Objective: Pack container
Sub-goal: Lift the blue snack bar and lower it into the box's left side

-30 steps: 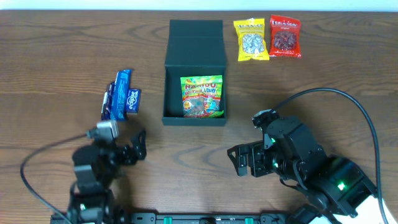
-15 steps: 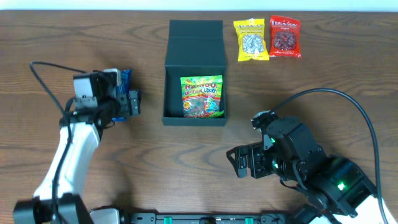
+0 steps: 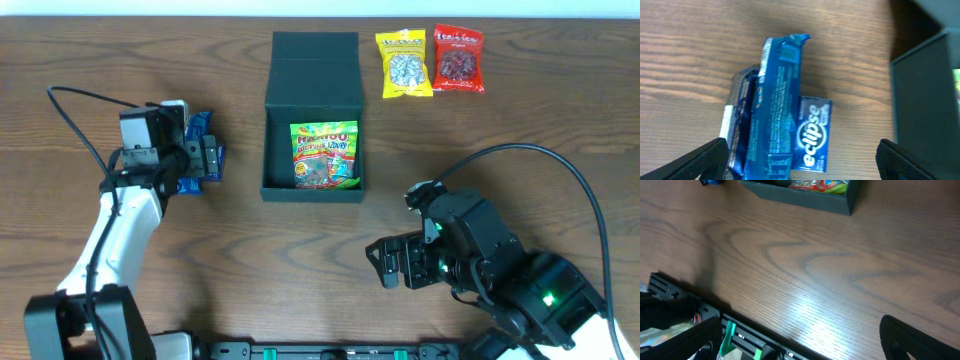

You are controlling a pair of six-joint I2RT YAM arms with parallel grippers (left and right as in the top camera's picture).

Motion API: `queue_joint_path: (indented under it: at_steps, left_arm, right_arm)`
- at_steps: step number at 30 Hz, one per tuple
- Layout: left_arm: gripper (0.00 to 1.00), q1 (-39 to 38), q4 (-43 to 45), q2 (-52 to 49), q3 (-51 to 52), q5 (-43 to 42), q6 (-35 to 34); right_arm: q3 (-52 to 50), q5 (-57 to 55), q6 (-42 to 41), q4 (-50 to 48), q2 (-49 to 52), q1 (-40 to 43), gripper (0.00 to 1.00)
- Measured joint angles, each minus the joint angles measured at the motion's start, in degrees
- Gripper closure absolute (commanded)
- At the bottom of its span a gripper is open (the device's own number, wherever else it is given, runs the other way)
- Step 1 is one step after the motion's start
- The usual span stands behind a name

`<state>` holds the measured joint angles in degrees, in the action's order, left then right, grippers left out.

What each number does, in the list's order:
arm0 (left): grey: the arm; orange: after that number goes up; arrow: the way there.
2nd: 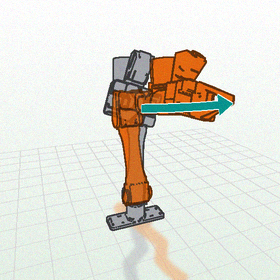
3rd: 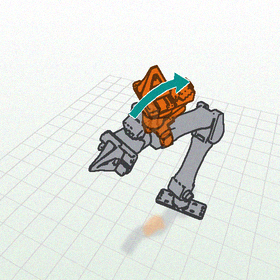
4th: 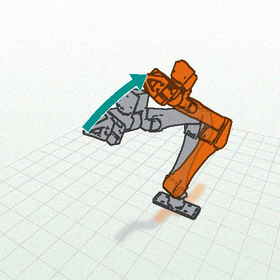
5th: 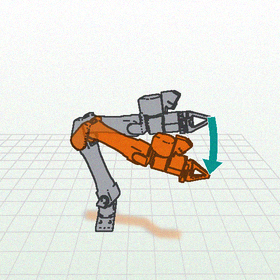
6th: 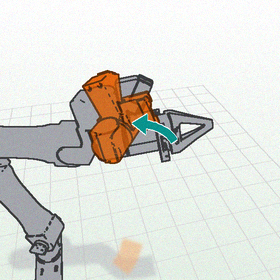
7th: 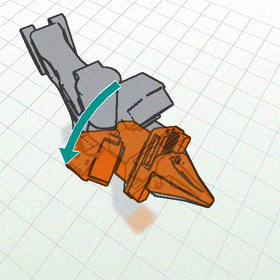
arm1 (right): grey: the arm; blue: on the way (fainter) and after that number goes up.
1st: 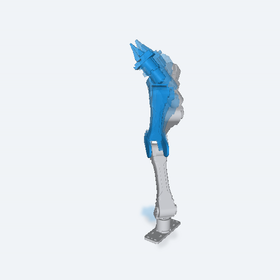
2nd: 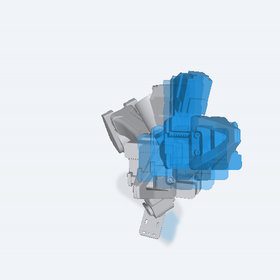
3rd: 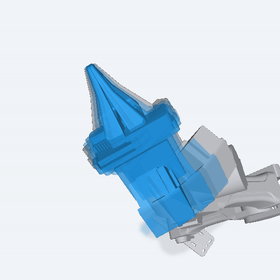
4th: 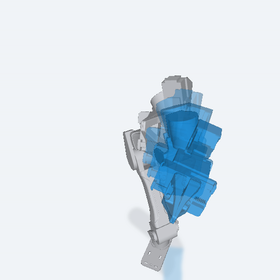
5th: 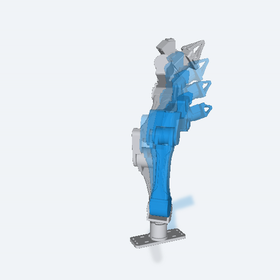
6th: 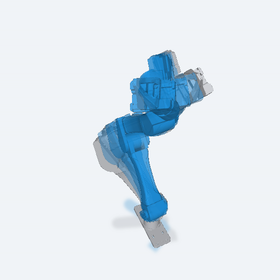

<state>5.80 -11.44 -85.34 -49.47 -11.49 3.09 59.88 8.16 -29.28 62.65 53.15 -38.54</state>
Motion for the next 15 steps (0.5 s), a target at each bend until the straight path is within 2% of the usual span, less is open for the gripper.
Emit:
queue_joint_path:
  at_steps: [1, 7, 11, 15]
  left_arm:
    - [0.0, 0.0, 0.0, -0.63, 0.0, 0.44, 0.02]
    - [0.28, 0.0, 1.07, -2.73, 0.0, 1.88, 0.2]
    - [0.41, 0.0, 2.54, -3.02, 0.0, 2.34, 0.39]
    - [0.44, 0.0, 3.82, -4.87, -0.02, 2.62, 0.42]
  right_arm:
    - [0.0, 0.0, 0.0, 0.0, 0.0, 0.0, 0.01]
    - [0.0, 0.0, 0.0, 0.09, 0.0, 0.0, 0.01]
    - [0.0, 0.0, 0.0, 0.11, 0.0, 0.0, 0.01]
    - [0.0, 0.0, 0.0, 0.09, 0.0, 0.0, 0.01]
